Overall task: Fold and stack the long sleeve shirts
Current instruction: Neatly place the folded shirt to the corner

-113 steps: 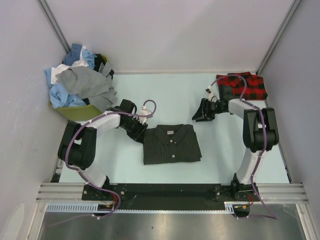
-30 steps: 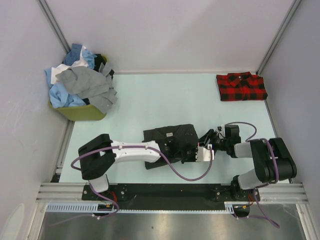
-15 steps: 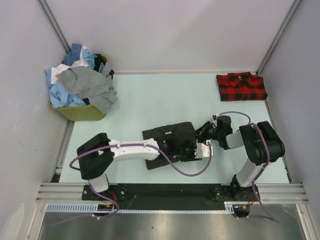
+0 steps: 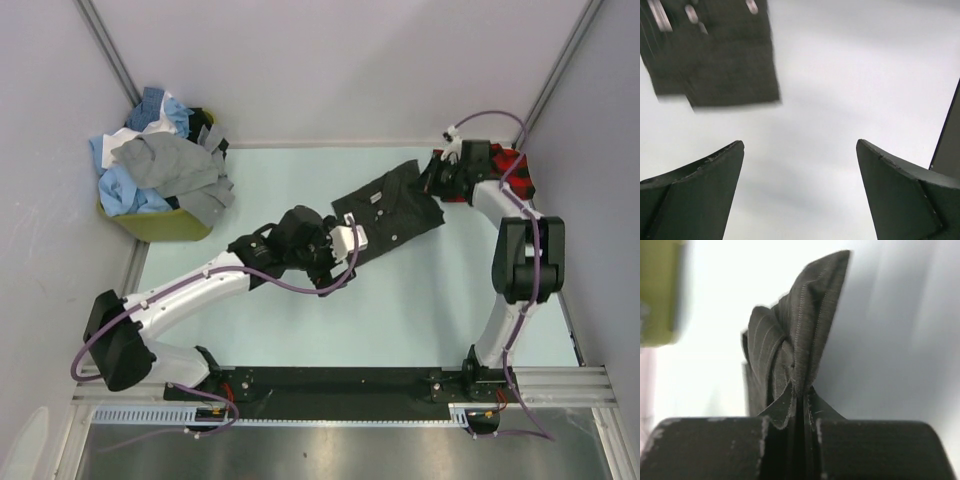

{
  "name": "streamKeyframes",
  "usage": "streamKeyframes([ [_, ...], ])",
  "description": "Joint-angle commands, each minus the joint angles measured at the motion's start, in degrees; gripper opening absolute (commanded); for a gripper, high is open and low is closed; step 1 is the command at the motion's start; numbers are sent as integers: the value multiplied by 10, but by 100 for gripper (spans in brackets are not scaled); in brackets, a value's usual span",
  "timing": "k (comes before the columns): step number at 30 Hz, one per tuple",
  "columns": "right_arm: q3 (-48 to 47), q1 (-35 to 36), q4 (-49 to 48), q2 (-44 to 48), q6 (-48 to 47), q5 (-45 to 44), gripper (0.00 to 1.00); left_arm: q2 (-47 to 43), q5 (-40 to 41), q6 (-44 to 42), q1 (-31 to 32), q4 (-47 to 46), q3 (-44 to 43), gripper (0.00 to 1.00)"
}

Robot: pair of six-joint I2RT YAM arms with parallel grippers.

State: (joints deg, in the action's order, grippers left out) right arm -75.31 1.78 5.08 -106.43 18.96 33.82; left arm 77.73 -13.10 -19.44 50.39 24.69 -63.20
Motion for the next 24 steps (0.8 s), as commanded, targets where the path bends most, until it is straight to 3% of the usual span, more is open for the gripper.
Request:
streamKeyframes([
  [1,-200,-50,196,-111,-188,-36,0,-31,18,9,-11,42,24,99],
  [7,-521,-86,324,-253,-279,-49,0,-58,29,-9,-21,48,29,99],
  [10,-624,-90,367,-287,-310,-61,0,-65,35,-11,-26,42,47,99],
  [15,-671,-85,376,-278,-371,-95,0,-72,36,-8,-33,28,61,99],
  [24,-622,-76,363,-198,-394,-142,0,-87,41,-12,-36,13,87,99],
])
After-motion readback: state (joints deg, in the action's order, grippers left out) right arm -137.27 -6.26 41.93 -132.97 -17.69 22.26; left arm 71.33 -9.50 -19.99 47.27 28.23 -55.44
